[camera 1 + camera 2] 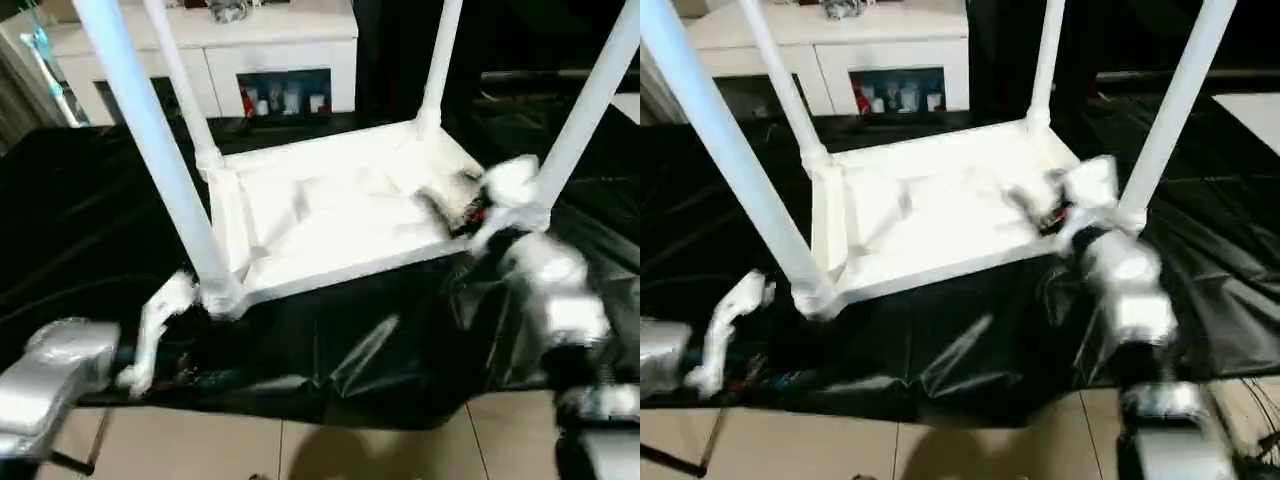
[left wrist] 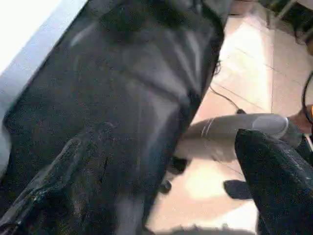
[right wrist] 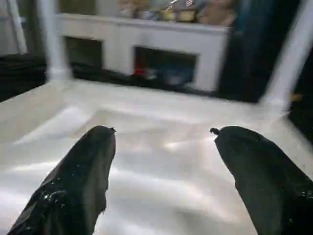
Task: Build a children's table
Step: Rotate table base
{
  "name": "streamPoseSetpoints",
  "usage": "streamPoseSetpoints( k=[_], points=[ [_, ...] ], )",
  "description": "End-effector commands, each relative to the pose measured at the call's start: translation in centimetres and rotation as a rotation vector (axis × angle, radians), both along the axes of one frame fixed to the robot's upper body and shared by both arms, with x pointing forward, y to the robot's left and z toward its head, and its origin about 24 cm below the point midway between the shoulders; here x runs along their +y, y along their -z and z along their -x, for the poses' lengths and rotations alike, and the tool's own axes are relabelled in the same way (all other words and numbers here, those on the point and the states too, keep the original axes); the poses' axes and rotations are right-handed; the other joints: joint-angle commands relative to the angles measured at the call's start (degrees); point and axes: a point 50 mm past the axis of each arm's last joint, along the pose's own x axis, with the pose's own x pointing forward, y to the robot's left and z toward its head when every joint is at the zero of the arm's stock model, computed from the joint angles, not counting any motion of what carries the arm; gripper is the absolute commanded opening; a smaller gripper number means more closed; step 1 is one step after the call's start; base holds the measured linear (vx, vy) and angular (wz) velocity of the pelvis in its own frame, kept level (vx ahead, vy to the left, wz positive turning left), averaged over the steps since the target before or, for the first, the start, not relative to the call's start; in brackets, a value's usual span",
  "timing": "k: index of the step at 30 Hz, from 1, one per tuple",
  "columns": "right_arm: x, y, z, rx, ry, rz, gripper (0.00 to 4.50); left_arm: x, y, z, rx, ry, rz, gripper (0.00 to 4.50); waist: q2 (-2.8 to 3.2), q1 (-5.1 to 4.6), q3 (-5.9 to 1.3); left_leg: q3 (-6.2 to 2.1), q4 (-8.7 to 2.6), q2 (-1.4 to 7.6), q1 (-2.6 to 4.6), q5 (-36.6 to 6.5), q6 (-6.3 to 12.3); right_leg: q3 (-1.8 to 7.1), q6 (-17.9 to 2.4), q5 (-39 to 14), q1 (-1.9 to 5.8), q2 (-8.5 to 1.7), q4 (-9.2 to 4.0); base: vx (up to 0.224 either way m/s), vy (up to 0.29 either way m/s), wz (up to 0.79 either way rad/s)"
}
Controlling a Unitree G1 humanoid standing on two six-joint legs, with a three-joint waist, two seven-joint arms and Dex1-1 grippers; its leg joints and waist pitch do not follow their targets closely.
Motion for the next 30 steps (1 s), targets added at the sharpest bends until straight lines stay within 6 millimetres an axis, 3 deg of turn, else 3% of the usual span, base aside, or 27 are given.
streamPoseSetpoints(
  k=[1,3,4,6,7,8,11,15,16,20,21,22,25,30],
  points=[
    [-0.2,0.1,0.3,-0.010,0.051,-0.015,3.74,2.7,-0.5,0.5,0.005,-0.076,-0.039,4.43,-0.36,-0.07,-3.21,-1.38,-4.77,2.41,1.76,-21.76,0.31,1.78,-11.46,-23.04,1.30,-2.19,-4.48,0.000,0.000,0.00],
    [-0.2,0.3,0.4,-0.006,0.063,-0.021,3.74,3.1,-0.5,0.6,0.002,-0.090,-0.044,4.43,-0.21,-0.20,-3.00,-1.41,-4.97,2.25,2.12,-24.44,-0.55,1.83,-10.38,-26.09,0.96,-2.11,-4.83,0.000,0.000,0.00],
    [-0.4,0.7,0.8,0.005,0.070,-0.044,3.74,4.3,-0.8,0.3,-0.056,-0.131,-0.050,4.43,-0.63,-0.17,-2.87,-1.46,-4.98,2.25,2.30,-25.25,-0.84,1.96,-10.09,-27.04,0.77,-2.17,-5.04,0.000,0.000,0.00],
    [-0.4,0.9,1.1,0.012,0.067,-0.050,3.74,4.9,-1.4,-0.3,-0.129,-0.167,-0.027,4.43,-0.35,-0.02,-2.81,-1.59,-5.15,2.25,2.28,-26.11,-1.33,2.03,-9.04,-28.15,0.83,-2.29,-5.21,0.000,0.000,0.00],
    [-0.5,1.1,1.4,0.021,0.068,-0.049,3.74,5.4,-2.1,-0.8,-0.205,-0.210,-0.001,4.43,-0.49,-0.01,-2.79,-1.72,-5.24,2.27,2.19,-26.26,-1.44,2.01,-8.81,-28.10,0.92,-2.29,-5.24,0.000,0.000,0.00],
    [-0.9,1.7,1.7,0.043,0.088,-0.041,3.74,5.9,-3.3,-1.8,-0.327,-0.287,0.068,4.43,-0.62,0.02,-2.83,-1.69,-5.31,2.34,2.31,-26.54,-1.86,2.07,-8.86,-27.49,0.84,-2.35,-5.21,0.000,0.000,0.00],
    [-1.7,2.4,1.8,0.071,0.147,-0.006,3.74,5.5,-4.0,-2.4,-0.389,-0.304,0.114,4.43,-0.67,0.02,-2.84,-1.81,-5.39,2.35,2.21,-27.19,-2.64,2.10,-9.43,-26.98,1.06,-2.57,-5.05,0.000,0.000,0.00],
    [-4.1,3.4,1.8,0.109,0.302,0.051,3.74,4.1,-3.9,-3.3,-0.431,-0.301,0.174,4.43,-1.21,-0.38,-2.78,-1.58,-5.12,2.06,2.25,-27.03,-2.47,2.25,-8.85,-29.06,0.91,-2.59,-5.37,0.000,0.000,0.00],
    [-4.7,3.6,2.0,0.120,0.333,0.066,3.74,3.9,-3.6,-3.6,-0.443,-0.313,0.181,4.43,-0.98,-0.41,-2.88,-1.56,-4.96,2.02,2.12,-25.81,-2.05,2.31,-8.52,-29.15,1.06,-2.63,-5.45,0.000,0.000,0.00],
    [-5.3,3.8,2.5,0.138,0.345,0.081,3.74,3.8,-3.3,-4.4,-0.454,-0.349,0.170,4.43,-1.47,-0.35,-2.99,-1.46,-4.89,2.01,1.86,-24.12,-1.07,2.26,-8.12,-28.01,1.22,-2.46,-5.39,0.000,0.000,0.00],
    [-5.4,3.9,2.5,0.142,0.344,0.085,3.74,3.8,-3.3,-4.5,-0.454,-0.360,0.166,4.43,-1.45,-0.30,-3.07,-1.37,-4.76,2.00,2.00,-23.70,-0.82,2.27,-8.23,-27.79,1.13,-2.46,-5.40,0.000,0.000,0.00],
    [-5.4,4.0,2.6,0.148,0.343,0.089,3.74,3.8,-3.3,-4.8,-0.459,-0.374,0.161,4.43,-1.82,-0.33,-3.09,-1.38,-4.79,2.08,1.74,-22.88,-0.55,2.25,-8.65,-26.72,1.30,-2.44,-5.23,0.000,0.000,0.00],
    [-5.5,4.3,2.6,0.164,0.342,0.106,3.74,3.8,-3.1,-5.4,-0.475,-0.411,0.152,4.43,-1.54,-0.20,-3.25,-1.31,-4.72,2.15,1.81,-21.61,-0.26,2.25,-9.48,-24.08,1.35,-2.36,-4.89,0.000,0.000,0.00],
    [-5.4,4.5,2.5,0.175,0.343,0.116,3.74,3.0,-2.7,-6.4,-0.471,-0.429,0.215,4.43,-1.73,-0.01,-3.50,-1.06,-4.56,2.18,1.44,-18.59,0.54,2.26,-11.33,-18.93,1.78,-2.37,-4.38,0.000,0.000,0.00]
  ],
)
